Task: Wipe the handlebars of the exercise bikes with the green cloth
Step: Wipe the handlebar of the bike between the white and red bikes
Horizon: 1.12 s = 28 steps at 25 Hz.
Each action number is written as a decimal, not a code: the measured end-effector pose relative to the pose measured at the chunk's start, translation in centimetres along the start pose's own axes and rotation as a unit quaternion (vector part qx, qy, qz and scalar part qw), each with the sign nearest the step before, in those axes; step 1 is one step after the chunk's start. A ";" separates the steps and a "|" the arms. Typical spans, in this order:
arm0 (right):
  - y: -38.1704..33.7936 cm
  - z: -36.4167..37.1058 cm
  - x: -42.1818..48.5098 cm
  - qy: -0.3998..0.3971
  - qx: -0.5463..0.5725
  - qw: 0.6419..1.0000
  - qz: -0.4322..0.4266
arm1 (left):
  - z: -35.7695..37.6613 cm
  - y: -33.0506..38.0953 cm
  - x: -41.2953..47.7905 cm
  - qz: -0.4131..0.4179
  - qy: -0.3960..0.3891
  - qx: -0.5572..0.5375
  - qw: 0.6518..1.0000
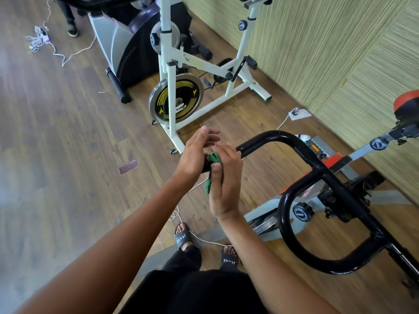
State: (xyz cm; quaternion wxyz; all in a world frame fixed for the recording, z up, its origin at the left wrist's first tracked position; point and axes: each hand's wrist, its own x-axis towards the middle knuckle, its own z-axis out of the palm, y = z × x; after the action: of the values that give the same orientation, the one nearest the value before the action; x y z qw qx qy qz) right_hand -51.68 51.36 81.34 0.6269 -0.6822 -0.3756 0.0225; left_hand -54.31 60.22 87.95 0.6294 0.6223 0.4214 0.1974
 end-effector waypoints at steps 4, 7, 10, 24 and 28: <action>4.3 -2.1 2.3 0.016 -0.083 0.996 0.038 | 0.1 0.1 0.0 0.005 0.008 0.005 1.000; 5.9 -2.3 4.3 0.076 -0.139 0.983 0.090 | 0.2 0.1 0.1 0.008 0.011 0.018 1.000; 3.5 -0.7 2.8 0.059 -0.082 0.990 0.100 | 0.1 0.0 0.1 0.012 -0.001 0.009 1.000; 6.6 -2.8 6.3 0.111 -0.254 0.957 0.086 | 1.0 2.6 5.3 -0.143 -0.263 0.133 0.945; 6.8 -3.1 6.8 0.137 -0.337 0.928 0.083 | 5.8 2.1 7.4 -0.113 -0.290 0.138 0.940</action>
State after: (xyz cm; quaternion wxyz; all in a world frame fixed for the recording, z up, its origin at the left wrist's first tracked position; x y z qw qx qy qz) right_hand -41.89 52.89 79.06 0.4015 -0.8785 -0.2133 -0.1469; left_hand -45.05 62.71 87.08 0.6507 0.6814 0.3110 -0.1243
